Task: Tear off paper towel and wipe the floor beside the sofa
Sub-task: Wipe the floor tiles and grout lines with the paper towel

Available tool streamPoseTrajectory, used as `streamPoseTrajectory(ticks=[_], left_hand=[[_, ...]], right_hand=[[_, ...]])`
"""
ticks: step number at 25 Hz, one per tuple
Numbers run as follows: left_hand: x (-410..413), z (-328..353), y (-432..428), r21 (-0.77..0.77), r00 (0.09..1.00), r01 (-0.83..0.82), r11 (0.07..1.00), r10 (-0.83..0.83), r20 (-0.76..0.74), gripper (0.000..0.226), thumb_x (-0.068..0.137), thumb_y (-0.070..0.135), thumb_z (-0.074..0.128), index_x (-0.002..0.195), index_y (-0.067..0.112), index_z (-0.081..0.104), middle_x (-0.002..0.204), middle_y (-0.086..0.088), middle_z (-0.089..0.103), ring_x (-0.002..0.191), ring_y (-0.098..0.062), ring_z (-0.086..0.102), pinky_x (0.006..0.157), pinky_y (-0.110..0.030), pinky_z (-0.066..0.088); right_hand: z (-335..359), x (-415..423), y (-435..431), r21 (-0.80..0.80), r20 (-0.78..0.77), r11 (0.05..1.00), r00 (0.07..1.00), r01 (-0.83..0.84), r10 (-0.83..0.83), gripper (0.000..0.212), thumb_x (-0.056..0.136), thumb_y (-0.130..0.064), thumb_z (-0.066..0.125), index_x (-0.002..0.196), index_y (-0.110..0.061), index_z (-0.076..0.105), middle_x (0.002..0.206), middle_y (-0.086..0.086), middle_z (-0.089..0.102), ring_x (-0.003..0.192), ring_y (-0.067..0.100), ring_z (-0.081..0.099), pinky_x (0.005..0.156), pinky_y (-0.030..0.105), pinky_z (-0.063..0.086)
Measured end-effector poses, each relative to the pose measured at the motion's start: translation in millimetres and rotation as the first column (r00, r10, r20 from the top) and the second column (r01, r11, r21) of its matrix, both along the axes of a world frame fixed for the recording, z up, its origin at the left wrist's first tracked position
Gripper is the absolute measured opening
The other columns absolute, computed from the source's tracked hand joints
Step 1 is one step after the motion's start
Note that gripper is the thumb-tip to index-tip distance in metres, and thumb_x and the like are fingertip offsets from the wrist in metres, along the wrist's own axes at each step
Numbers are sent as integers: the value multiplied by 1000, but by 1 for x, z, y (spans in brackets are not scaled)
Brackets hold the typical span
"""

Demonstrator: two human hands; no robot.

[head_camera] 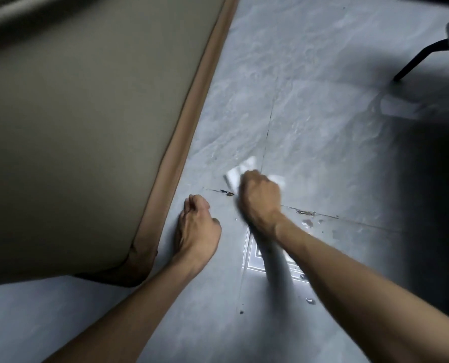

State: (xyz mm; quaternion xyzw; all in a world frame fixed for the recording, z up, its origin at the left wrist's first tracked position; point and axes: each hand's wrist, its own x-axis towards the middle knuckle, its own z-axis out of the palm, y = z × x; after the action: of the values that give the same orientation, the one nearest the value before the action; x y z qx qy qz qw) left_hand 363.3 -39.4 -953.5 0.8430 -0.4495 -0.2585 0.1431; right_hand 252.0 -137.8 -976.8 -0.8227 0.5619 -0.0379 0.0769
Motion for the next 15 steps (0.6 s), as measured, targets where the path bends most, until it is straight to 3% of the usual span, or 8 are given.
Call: streamPoseTrajectory(ticks=[2, 4, 8, 12, 15], left_hand=[[1, 5, 5, 3, 998, -56, 998, 56, 10, 23, 82, 4, 47, 104, 9, 43, 118, -13, 54, 109, -34, 53, 86, -40, 40], [3, 7, 5, 31, 999, -45, 999, 44, 30, 28, 82, 2, 45, 110, 5, 44, 124, -15, 52, 116, -35, 51, 91, -41, 41], [5, 5, -2, 162, 999, 52, 985, -51, -5, 41, 80, 0, 42, 120, 1, 40, 144, -24, 35, 136, -38, 31, 103, -44, 37], [2, 0, -3, 178, 996, 82, 981, -84, 4, 46, 79, 1, 43, 124, -1, 39, 154, -30, 15, 146, -38, 10, 116, -40, 23], [-2, -2, -5, 169, 996, 75, 983, -83, 37, 46, 78, 3, 45, 124, 0, 38, 153, -33, 16, 146, -40, 10, 117, -40, 20]], right_hand=[[-2, 38, 25, 41, -17, 953, 953, -300, 301, 6, 83, -12, 56, 85, -9, 61, 78, 11, 65, 66, 31, 65, 50, 33, 30], [2, 18, 17, 49, -41, 878, 877, -477, 479, 12, 92, -22, 51, 88, -13, 60, 79, 6, 65, 67, 29, 64, 50, 34, 31], [3, -64, 2, -63, 28, 883, 884, -465, 467, 20, 86, -13, 65, 72, -13, 50, 63, 8, 58, 51, 33, 55, 41, 37, 40], [-3, 1, -2, -23, 0, 915, 915, -402, 403, 10, 89, -13, 54, 81, -9, 55, 69, 10, 61, 56, 34, 57, 45, 35, 29], [-2, 16, -12, 11, -31, 878, 877, -479, 479, 10, 90, -11, 49, 86, -8, 57, 75, 12, 63, 62, 35, 59, 48, 38, 31]])
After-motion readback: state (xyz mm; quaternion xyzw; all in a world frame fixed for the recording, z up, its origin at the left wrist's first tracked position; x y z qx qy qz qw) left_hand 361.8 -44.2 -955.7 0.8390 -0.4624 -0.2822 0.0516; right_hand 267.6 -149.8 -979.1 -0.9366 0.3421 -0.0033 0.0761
